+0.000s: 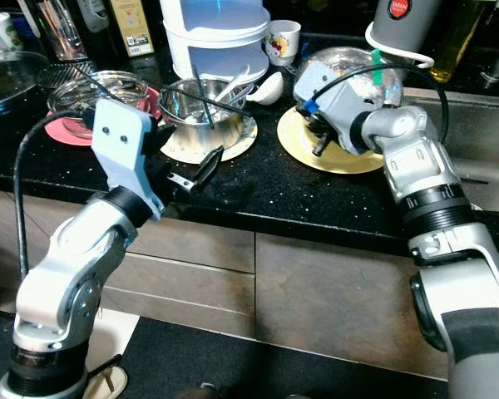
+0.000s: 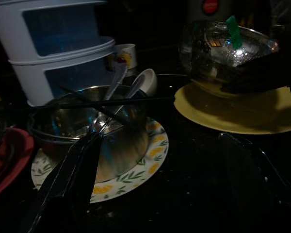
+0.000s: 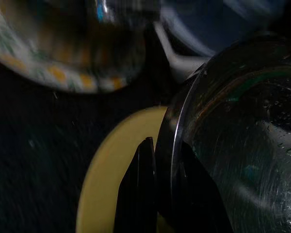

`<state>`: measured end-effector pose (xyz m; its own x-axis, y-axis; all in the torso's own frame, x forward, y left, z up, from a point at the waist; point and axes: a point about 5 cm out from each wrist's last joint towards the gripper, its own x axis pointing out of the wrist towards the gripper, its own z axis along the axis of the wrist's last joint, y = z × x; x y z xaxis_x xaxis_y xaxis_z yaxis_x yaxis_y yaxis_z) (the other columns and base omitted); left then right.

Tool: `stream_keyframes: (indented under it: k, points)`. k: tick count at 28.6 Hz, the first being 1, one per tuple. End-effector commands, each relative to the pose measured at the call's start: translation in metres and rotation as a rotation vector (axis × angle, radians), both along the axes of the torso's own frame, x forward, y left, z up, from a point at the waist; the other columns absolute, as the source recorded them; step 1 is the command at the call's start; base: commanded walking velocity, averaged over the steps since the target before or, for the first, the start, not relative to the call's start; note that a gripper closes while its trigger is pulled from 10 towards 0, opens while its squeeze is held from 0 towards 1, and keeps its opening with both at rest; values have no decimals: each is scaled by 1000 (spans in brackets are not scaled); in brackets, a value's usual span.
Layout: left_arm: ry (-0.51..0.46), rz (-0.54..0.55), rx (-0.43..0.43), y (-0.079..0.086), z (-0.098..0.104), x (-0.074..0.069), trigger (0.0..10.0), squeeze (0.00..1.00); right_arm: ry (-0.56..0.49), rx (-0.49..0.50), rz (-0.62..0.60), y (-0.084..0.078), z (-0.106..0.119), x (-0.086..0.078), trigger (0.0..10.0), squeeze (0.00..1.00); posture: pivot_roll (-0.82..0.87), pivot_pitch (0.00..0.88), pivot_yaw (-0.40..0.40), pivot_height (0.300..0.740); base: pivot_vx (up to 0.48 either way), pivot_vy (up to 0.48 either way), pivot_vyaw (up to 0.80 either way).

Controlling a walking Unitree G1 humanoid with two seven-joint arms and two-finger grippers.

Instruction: Kitchen organization

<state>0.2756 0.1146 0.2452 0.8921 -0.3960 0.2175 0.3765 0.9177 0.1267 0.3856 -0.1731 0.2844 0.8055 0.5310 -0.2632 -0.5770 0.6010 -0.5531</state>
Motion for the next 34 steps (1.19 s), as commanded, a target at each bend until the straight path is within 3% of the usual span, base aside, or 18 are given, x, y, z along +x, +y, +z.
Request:
stream_keyframes:
  k: [1, 3, 4, 7, 8, 16, 23, 29, 30, 31, 32, 34]
  points:
    - [-8, 11, -1, 1, 2, 1, 10000, 0, -108, 87, 65, 8, 18, -5, 0, 0, 23, 52, -35, 740, 0, 0, 0]
    - [-9, 16, -4, 2, 3, 1, 10000, 0, -139, 129, 80, 10, 22, -6, 0, 0, 23, 52, -35, 740, 0, 0, 0]
    - [-16, 45, -18, 4, 4, 3, 10000, 0, -211, 321, 147, 18, 34, -13, 0, 0, 23, 51, -31, 740, 0, 0, 0]
    - [-32, 88, -40, 8, 7, 6, 10000, 0, -221, 573, 199, 26, 32, -24, 0, 0, 25, 52, -28, 740, 0, 0, 0]
    - [-34, 94, -41, 9, 7, 6, 10000, 0, -220, 597, 196, 27, 29, -25, 0, 0, 25, 52, -28, 740, 0, 0, 0]
    - [-65, 82, -77, 9, 12, 6, 10000, 0, -184, 608, 156, 31, 3, -29, 0, 0, 21, 51, -19, 740, 0, 0, 0]
    - [-69, 116, -53, 12, 11, 8, 10000, 0, -193, 665, 140, 31, 3, -33, 0, 0, 19, 47, -19, 740, 0, 0, 0]
    - [-86, 123, -54, 13, 13, 8, 10000, 0, -215, 687, 156, 36, 5, -36, 0, 0, 21, 40, -18, 740, 0, -413, 0]
    - [-88, 124, -56, 13, 13, 8, 10000, 0, -216, 686, 166, 39, 6, -37, 2980, 0, 22, 40, -19, 740, 0, -454, 0]
    - [-89, 124, -57, 13, 13, 8, 10000, 0, -216, 685, 173, 40, 6, -38, 2980, 0, 22, 40, -19, 740, 0, -454, 0]
    - [-90, 126, -60, 13, 14, 8, 10000, 0, -215, 684, 180, 42, 6, -38, 10000, 0, 21, 42, -19, 740, 0, -454, 0]
    - [-91, 129, -63, 13, 14, 8, 10000, 0, -215, 682, 190, 45, 7, -39, 10000, 0, 21, 43, -18, 740, 0, -456, 0]
